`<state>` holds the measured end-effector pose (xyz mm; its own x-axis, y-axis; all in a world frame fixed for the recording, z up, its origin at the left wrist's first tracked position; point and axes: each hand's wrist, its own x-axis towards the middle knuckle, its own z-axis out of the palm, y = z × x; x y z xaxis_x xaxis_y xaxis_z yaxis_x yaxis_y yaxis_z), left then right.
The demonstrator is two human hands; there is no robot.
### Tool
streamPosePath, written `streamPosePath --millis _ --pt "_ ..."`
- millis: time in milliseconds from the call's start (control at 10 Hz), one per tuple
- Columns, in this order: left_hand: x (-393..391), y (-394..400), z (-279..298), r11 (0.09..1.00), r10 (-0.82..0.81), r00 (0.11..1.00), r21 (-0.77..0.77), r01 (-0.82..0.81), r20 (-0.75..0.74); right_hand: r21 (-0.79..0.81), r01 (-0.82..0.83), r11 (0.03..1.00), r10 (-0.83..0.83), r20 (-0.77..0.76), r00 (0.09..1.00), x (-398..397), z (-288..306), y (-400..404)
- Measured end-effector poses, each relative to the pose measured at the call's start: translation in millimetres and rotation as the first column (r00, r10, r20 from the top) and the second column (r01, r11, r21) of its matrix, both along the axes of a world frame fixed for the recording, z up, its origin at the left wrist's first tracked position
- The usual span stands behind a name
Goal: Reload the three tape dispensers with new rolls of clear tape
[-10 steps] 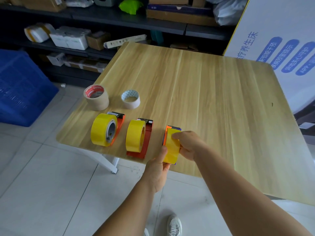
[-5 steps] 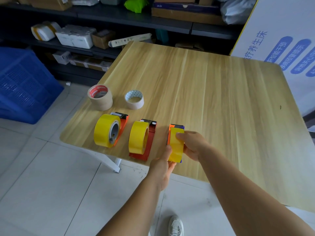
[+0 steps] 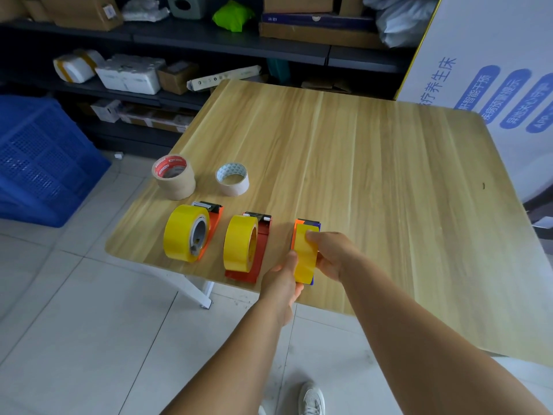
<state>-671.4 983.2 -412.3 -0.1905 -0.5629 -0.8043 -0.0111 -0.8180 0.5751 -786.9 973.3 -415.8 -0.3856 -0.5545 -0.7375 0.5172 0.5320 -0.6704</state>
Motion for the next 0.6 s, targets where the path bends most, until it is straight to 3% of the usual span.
streamPosePath --millis 400,600 --pt "6 -1 11 0.973 -0.152 0.961 -0.138 0.187 0.232 0.106 -0.002 0.994 0.016 -0.137 0.99 16 9 17" --pt "11 -4 29 0.875 -0.21 0.891 -0.33 0.355 0.403 0.175 -0.073 0.982 0.135 -0.37 0.919 19 46 30"
